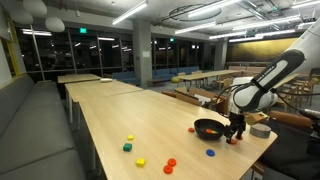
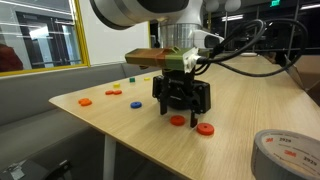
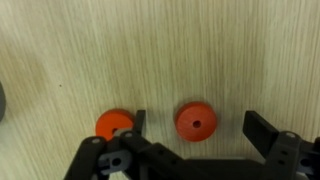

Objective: Place three orange rings and one blue ring inside the black bowl

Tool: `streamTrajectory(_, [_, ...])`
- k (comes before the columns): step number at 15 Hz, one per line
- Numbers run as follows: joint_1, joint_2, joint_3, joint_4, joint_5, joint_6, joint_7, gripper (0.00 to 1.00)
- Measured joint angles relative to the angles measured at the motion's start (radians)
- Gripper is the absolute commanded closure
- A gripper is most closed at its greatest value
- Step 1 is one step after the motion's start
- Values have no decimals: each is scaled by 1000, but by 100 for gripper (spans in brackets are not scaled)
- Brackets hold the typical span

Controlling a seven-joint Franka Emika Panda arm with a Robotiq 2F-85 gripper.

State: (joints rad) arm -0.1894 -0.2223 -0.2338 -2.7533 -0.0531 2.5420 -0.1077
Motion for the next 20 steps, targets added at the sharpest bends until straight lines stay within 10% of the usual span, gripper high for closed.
streamTrajectory(9, [-1, -2, 4, 3, -9, 0, 1, 78])
streamTrajectory(20, [-32, -81, 36, 11, -67, -72, 91, 73])
